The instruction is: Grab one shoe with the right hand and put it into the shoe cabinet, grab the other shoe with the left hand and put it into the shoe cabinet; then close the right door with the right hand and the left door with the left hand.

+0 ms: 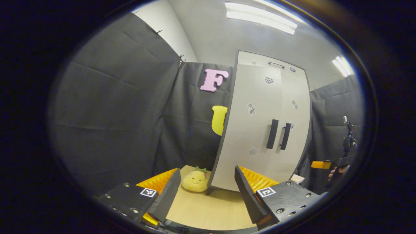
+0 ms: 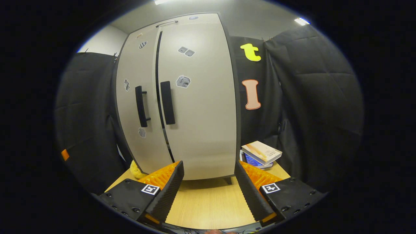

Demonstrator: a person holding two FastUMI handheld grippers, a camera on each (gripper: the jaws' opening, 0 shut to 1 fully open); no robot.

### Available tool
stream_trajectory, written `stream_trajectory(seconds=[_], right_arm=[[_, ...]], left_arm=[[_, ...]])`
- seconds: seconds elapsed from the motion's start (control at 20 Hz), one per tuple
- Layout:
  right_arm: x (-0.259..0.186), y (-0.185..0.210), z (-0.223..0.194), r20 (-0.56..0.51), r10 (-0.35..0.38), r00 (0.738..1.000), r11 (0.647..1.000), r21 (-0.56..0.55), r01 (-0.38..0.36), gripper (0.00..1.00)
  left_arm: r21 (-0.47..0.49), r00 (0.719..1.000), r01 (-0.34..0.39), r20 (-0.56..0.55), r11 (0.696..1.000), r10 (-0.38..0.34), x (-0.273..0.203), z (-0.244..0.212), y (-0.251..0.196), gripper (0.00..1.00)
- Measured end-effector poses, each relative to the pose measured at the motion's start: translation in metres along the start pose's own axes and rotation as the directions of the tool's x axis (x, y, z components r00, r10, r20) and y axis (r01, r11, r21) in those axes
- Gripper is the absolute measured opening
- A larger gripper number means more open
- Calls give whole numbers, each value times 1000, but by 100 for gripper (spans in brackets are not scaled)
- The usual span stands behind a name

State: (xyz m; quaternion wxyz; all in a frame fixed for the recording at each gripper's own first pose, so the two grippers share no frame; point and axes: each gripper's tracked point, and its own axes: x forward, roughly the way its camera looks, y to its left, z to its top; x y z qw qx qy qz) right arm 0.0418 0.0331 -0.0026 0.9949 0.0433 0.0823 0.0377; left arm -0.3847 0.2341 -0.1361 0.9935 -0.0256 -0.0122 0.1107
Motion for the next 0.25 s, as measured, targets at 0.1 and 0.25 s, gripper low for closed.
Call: stream_trajectory(seconds=[0.1,0.25], right_arm=[[-1,-1,5,13,-4,1000,1000,-15,4,98],[4,1,3,13,0,1000,1000,0,0,98]], left_arm=[[9,1000,16,4,1000,-16,2,-1,-3,93],[36,1000,29,-11,999,-29,4,-4,-9,93]])
